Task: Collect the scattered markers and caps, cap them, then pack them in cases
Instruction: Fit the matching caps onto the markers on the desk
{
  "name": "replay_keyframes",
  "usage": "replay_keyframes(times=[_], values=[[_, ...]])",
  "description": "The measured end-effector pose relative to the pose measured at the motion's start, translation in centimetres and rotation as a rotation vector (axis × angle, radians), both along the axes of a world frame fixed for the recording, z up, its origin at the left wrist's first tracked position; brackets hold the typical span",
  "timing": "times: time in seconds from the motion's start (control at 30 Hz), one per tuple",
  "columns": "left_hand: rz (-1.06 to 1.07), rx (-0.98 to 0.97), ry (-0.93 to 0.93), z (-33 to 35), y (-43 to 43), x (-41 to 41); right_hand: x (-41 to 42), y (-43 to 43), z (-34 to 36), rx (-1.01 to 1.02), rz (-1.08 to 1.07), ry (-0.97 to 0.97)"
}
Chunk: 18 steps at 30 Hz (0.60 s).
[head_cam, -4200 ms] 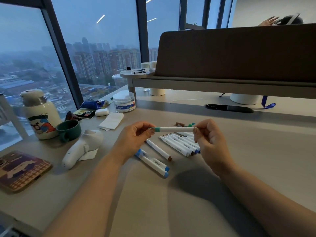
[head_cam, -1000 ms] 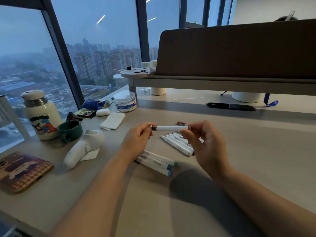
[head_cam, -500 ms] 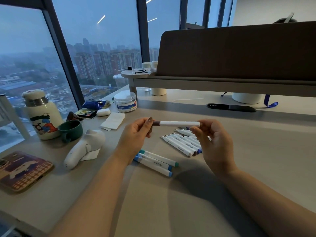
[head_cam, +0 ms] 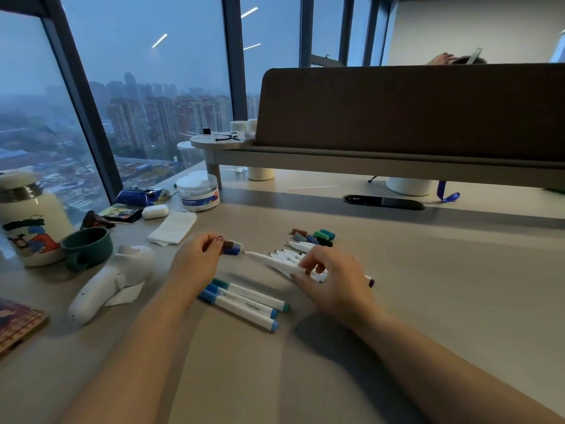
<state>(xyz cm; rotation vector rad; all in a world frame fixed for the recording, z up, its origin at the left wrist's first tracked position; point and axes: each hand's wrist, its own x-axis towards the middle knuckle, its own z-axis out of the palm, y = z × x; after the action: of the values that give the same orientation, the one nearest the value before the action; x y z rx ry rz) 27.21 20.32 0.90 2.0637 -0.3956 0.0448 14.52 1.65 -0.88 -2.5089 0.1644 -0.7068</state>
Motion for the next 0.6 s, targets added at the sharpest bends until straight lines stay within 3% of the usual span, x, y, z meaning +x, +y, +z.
replay_keyframes(times=[0.13,0.27,0.43,0.6], values=[[0.047,0.055,-0.019,-0.4,-0.1,0.6,0.0,0.0,0.2,-0.013,-0.052,0.035],[-0.081,0.15,-0.087,-1.0,-0.1,0.6,0.1,-0.8,0.1,0.134,-0.217,-0.128],[-0.11,0.519,-0.096,-1.5,-0.5,0.9,0.4,-1.8,-0.1,0.355,-0.297,-0.178],[-0.083,0.397,-0.122,0.4,-2.2,1.1,0.7,-2.2,-0.3,0.472,-0.308,-0.234]])
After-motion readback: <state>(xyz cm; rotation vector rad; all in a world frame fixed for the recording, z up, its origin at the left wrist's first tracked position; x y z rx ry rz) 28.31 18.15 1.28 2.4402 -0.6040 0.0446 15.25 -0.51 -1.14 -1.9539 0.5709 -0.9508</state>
